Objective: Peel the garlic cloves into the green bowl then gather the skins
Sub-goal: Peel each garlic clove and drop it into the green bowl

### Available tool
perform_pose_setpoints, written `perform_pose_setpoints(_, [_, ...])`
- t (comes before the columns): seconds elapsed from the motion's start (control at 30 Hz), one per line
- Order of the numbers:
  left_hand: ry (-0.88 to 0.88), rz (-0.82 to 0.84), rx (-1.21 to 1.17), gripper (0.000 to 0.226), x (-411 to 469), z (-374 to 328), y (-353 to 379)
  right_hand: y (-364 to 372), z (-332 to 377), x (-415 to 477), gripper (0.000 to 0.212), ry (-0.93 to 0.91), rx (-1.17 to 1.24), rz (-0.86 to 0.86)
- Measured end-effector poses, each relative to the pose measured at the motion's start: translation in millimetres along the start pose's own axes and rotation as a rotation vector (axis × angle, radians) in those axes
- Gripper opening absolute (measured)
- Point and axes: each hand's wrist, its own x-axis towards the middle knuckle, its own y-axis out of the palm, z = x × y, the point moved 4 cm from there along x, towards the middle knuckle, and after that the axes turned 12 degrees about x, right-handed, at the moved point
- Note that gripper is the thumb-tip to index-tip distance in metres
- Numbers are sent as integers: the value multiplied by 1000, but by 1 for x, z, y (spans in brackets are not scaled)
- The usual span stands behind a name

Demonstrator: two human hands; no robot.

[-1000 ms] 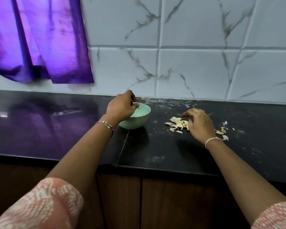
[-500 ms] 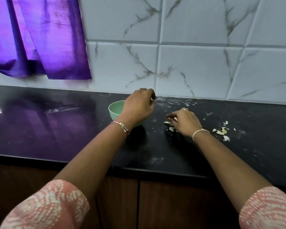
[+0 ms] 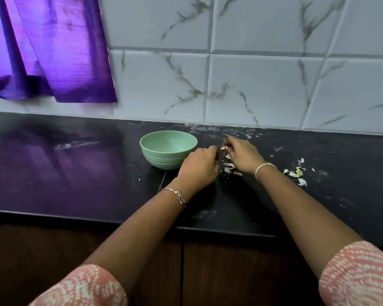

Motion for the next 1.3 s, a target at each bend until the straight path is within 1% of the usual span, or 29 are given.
perform_pose_setpoints(0.03, [-9,19,-43,18,0,1,4,-7,0,-2,18,13,103,-4])
perform_pose_setpoints(0.1, [-11,77,-172,13,3,0,12,-21,-2,-6,16,36,229,35])
perform_pose_setpoints(0.2, [8,302,-374,9,8,-3,28,-39,-12,-20,15,88,376,150])
perform_pose_setpoints(0.23, [29,350,-376,11,10,-4,33,-44,-18,-25,16,114,428,179])
perform_pose_setpoints(0.3, [57,391,-310,20,16,-5,42,-53,-28,-35,17,161,522,198])
perform_pose_setpoints(0.4, [46,382,-251,26,21,-8,48,-62,-40,-47,13,199,582,229])
perform_pose_setpoints(0.5, [-24,282,-385,33,23,-4,48,-63,-46,-52,8,211,509,346])
perform_pose_setpoints(0.57, [-57,203,-406,36,22,0,46,-64,-41,-52,7,187,447,395])
perform_pose_setpoints(0.6, [-65,161,-387,36,21,1,43,-67,-35,-49,6,154,430,386])
perform_pose_setpoints(0.67, [-70,94,-375,34,20,1,39,-81,-19,-42,6,77,427,309])
perform_pose_setpoints(0.73, [-77,71,-382,29,20,2,39,-94,-1,-35,11,7,439,214])
perform_pose_setpoints(0.8, [-90,55,-380,22,20,4,39,-89,13,-34,9,-33,402,168])
perform_pose_setpoints(0.83, [-89,41,-376,20,20,4,40,-79,16,-36,9,-41,299,186])
perform_pose_setpoints(0.9, [-82,25,-365,19,20,3,40,-46,13,-45,10,-54,-28,288])
perform_pose_setpoints(0.93, [-78,21,-351,19,19,3,40,-33,9,-49,10,-46,-111,335])
perform_pose_setpoints(0.97, [-72,18,-339,19,18,3,40,-27,7,-51,9,-29,-123,367])
perform_pose_setpoints(1.03, [-57,17,-319,20,15,2,38,-35,10,-48,8,-26,-86,369])
perform_pose_setpoints(1.1, [-51,12,-319,20,14,1,38,-57,19,-44,10,-19,41,283])
perform_pose_setpoints(1.17, [-56,11,-319,20,12,2,38,-67,20,-44,12,-1,232,182])
perform_pose_setpoints(1.2, [-59,8,-315,21,12,2,37,-64,18,-47,14,-4,220,168])
perform_pose_setpoints(1.23, [-61,6,-309,22,12,2,37,-53,13,-51,17,-11,127,197])
perform_pose_setpoints(1.27, [-63,9,-305,23,12,2,37,-40,6,-57,18,6,34,256])
perform_pose_setpoints(1.3, [-62,13,-306,24,11,2,37,-30,-1,-62,19,35,9,310])
